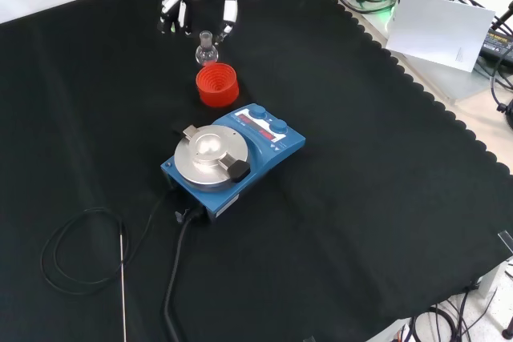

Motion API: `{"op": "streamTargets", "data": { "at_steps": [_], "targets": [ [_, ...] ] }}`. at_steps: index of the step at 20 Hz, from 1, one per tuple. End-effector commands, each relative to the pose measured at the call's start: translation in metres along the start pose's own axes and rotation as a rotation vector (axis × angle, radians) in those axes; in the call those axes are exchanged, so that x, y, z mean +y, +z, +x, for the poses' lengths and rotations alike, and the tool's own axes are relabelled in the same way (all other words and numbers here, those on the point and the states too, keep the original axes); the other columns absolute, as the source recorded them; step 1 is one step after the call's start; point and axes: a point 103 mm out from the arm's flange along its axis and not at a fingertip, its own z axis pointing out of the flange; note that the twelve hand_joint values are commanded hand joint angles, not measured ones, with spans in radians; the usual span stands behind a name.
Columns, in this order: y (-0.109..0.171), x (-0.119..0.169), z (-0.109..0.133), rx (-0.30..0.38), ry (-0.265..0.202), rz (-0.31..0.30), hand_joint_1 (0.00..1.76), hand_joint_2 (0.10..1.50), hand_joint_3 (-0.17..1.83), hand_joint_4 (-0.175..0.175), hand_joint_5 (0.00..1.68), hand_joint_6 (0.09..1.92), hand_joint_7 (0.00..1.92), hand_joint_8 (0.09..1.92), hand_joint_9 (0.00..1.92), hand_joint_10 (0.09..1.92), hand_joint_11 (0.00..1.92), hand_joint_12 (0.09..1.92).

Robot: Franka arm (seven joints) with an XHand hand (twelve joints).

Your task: Place the round-bottom flask on the heater.

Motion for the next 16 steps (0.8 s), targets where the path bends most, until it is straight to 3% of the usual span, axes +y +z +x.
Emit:
{"op": "streamTargets", "data": {
  "at_steps": [1,9,16],
  "targets": [
    [-0.017,-0.012,0.01,-0.012,-0.011,0.002,1.15,0.62,0.81,-0.007,1.2,0.88,0.31,0.64,0.63,0.57,0.43,1.31],
    [-0.037,-0.01,0.035,-0.012,-0.056,-0.009,1.15,0.62,0.81,-0.004,1.19,0.89,0.3,0.64,0.62,0.57,0.42,1.31],
    [-0.042,0.007,0.093,-0.07,-0.148,-0.004,1.15,0.62,0.81,-0.003,1.19,0.89,0.3,0.64,0.62,0.57,0.42,1.32]
  ]
}}
